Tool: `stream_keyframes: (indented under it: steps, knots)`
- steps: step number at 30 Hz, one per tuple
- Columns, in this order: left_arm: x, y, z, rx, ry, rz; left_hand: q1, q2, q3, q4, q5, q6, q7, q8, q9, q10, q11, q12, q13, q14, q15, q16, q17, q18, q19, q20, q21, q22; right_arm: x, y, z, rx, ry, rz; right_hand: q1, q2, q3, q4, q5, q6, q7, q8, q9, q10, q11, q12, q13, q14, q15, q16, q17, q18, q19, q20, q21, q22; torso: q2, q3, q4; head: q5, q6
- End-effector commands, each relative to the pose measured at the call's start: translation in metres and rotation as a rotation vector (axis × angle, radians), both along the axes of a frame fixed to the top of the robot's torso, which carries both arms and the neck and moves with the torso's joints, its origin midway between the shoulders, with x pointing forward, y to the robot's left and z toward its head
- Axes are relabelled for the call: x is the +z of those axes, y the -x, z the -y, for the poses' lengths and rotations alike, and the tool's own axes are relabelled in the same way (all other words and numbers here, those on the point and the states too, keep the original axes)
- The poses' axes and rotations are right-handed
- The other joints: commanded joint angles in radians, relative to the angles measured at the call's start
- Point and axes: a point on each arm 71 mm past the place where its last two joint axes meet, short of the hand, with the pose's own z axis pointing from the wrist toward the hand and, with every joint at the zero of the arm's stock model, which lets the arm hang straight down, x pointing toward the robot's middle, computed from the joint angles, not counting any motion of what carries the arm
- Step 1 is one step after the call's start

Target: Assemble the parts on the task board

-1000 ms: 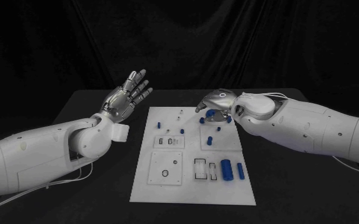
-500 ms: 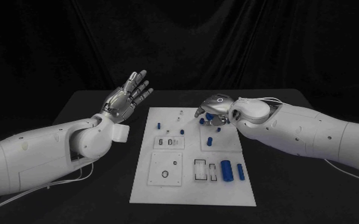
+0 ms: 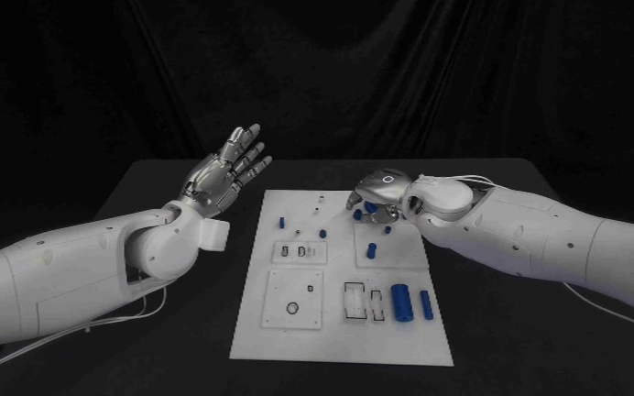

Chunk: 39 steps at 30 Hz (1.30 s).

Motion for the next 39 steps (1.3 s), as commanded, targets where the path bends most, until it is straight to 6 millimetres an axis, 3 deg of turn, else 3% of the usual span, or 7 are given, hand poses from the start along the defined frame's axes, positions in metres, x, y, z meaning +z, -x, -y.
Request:
stream_keyframes:
  steps: [1,12,19,23,31,39]
  knots:
    - [0.0113,0.0,-0.0014,0.033,0.084,0.12,0.008,-0.001,0.003,0.0,0.004,0.003,0.007,0.004,0.001,0.0,0.008,0.004,0.001,0.0,-0.007,-0.004,-0.002,0.005,-0.003,0.008,0.002,0.0,-0.0006,-0.001,-0.0001,0.003,-0.001,0.016,0.009,0.0,0.007,-0.001,0.006,0.01,0.001,0.005,0.002,0.006,-0.001,-0.002,0.001,-0.007,-0.001,0.001,0.002,-0.006,-0.007,0.002,0.007,0.003,0.0,0.0,0.0003,-0.006,-0.001]
    - [0.011,0.0001,0.0003,0.025,0.086,0.116,0.009,0.0,0.003,0.0,0.005,0.005,0.009,0.005,0.002,0.0,0.01,0.005,0.001,0.0,-0.006,-0.004,-0.002,0.006,-0.002,0.009,0.003,0.001,-0.0023,-0.0041,0.0015,-0.004,0.0,0.023,-0.001,-0.004,0.041,0.003,-0.011,0.064,0.019,0.026,0.026,0.039,-0.003,0.01,0.003,-0.007,-0.002,0.006,0.007,-0.007,-0.015,0.001,0.021,0.035,0.0,0.0005,-0.0002,-0.014,-0.005]
    - [0.0109,0.0,0.0016,0.02,0.088,0.114,0.011,0.001,0.004,0.0,0.006,0.007,0.01,0.006,0.002,0.0,0.012,0.005,0.001,0.0,-0.006,-0.004,-0.002,0.007,-0.002,0.01,0.003,0.001,-0.0036,-0.0058,0.0,-0.002,0.0,0.027,-0.022,-0.015,0.054,0.023,-0.08,0.096,0.019,0.039,0.053,0.081,-0.006,0.032,0.009,-0.005,-0.003,0.009,0.011,-0.009,-0.015,0.0,0.027,0.058,0.0,0.0004,-0.0003,-0.015,-0.008]
    - [0.0109,0.0001,0.0021,0.017,0.089,0.114,0.012,0.001,0.005,0.0,0.008,0.007,0.011,0.006,0.002,0.0,0.013,0.006,0.001,0.0,-0.005,-0.004,-0.002,0.008,-0.002,0.011,0.003,0.001,-0.005,-0.0062,-0.0015,0.001,0.001,0.026,-0.025,-0.016,0.057,0.028,-0.087,0.102,0.019,0.042,0.059,0.092,-0.006,0.039,0.012,-0.005,-0.003,0.01,0.012,-0.01,-0.012,0.0,0.033,0.067,0.0,0.0005,-0.0002,-0.016,-0.011]
    - [0.0109,0.0003,0.0016,0.018,0.088,0.113,0.014,0.002,0.006,-0.001,0.011,0.007,0.012,0.006,0.002,0.001,0.014,0.007,0.001,0.0,-0.005,-0.004,-0.002,0.009,-0.001,0.012,0.003,0.001,-0.0093,-0.0065,-0.0043,0.011,0.001,0.021,-0.01,-0.013,0.073,0.026,-0.083,0.114,0.019,0.046,0.07,0.114,-0.012,0.049,0.014,-0.008,-0.006,0.003,0.004,-0.011,-0.012,-0.002,0.035,0.077,0.0,0.0004,0.0,-0.017,-0.015]
    - [0.0108,0.0005,0.0015,0.019,0.086,0.111,0.024,0.003,0.012,-0.002,0.022,0.009,0.013,0.007,0.002,0.001,0.016,0.008,0.001,0.0,-0.005,-0.004,-0.002,0.012,-0.001,0.015,0.003,0.001,-0.0098,-0.0063,-0.0052,0.027,-0.012,0.035,0.043,0.0,0.128,0.001,-0.055,0.146,0.027,0.058,0.093,0.166,-0.011,0.058,0.013,-0.017,-0.009,-0.024,-0.026,-0.01,-0.018,-0.006,0.035,0.092,0.0,0.0004,-0.0002,-0.015,-0.017]
